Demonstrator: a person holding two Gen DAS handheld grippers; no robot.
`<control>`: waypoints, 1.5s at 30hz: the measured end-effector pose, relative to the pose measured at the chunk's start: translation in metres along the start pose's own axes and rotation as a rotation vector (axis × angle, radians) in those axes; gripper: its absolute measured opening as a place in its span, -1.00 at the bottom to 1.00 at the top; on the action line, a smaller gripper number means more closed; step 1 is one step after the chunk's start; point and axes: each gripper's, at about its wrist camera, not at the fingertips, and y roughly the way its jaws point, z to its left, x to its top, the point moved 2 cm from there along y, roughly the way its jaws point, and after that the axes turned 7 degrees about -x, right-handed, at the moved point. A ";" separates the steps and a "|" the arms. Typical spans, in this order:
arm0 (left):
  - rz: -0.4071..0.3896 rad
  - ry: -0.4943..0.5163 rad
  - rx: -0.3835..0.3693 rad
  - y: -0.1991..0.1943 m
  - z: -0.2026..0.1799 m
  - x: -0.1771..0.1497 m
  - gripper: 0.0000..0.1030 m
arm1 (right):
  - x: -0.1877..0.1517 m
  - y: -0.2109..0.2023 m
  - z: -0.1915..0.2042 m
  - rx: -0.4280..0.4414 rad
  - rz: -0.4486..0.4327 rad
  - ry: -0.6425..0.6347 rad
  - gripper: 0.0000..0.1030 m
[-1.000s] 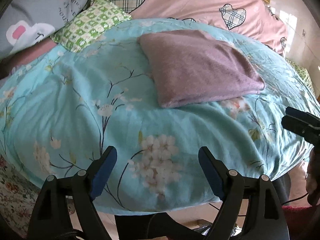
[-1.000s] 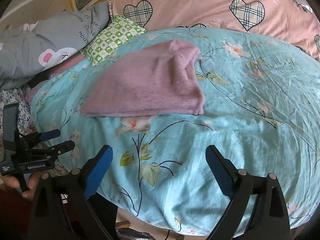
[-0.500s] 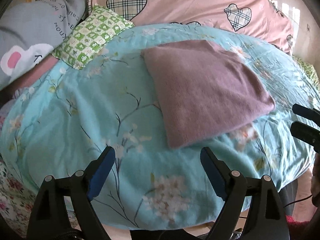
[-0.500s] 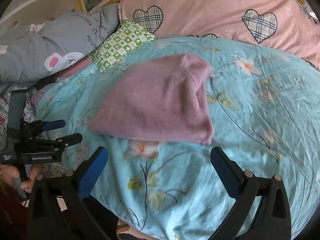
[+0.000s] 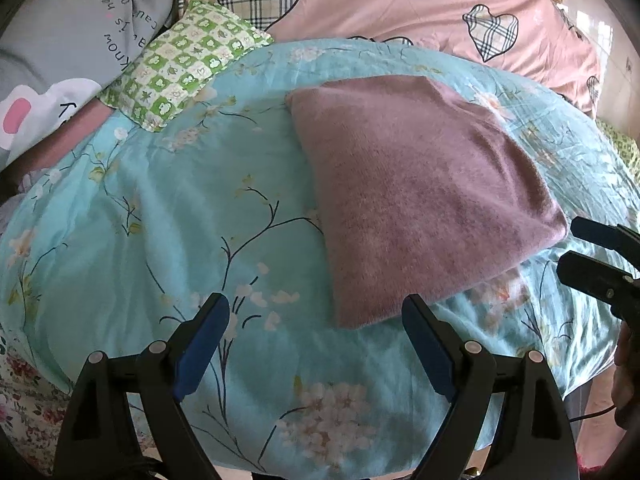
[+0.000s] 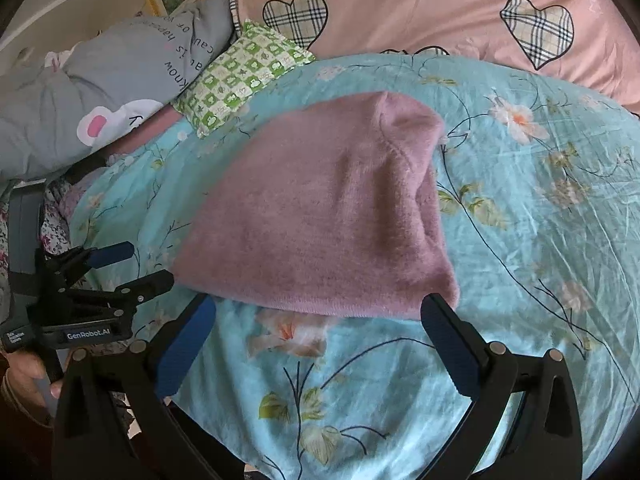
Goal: Fold small clothes
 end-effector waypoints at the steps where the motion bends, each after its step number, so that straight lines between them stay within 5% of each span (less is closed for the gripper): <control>1: 0.001 0.001 0.000 0.001 0.000 0.001 0.72 | 0.001 0.002 0.001 -0.002 0.004 -0.006 0.99; 45: 0.022 -0.019 0.010 0.015 -0.013 0.022 0.74 | 0.030 0.021 -0.009 0.030 0.024 -0.002 0.99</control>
